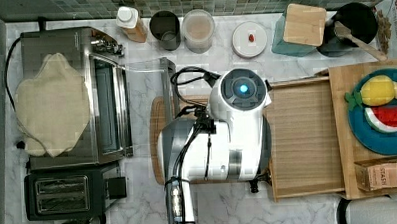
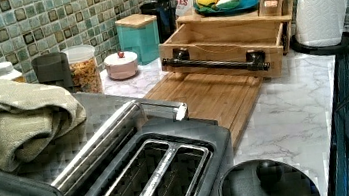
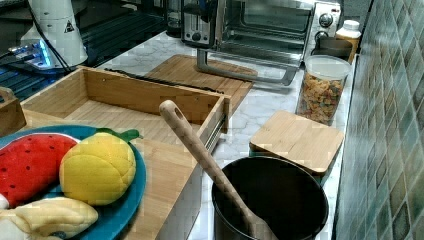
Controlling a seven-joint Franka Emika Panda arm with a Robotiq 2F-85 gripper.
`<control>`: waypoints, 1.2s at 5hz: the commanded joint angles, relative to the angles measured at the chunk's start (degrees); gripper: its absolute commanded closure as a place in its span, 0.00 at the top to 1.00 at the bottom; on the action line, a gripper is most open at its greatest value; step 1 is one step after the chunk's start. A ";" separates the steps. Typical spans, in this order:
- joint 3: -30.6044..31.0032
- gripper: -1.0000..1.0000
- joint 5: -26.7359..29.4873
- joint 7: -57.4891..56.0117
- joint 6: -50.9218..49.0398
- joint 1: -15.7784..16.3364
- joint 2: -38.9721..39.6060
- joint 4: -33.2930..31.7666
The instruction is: Close the drawer.
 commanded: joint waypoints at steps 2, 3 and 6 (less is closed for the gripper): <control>-0.40 0.00 -5.64 -12.80 15.59 -0.31 0.53 -12.74; -0.63 0.00 -4.32 -17.16 18.70 -0.82 1.03 -15.37; -1.88 0.00 -5.75 -20.12 23.36 -2.08 2.58 -19.21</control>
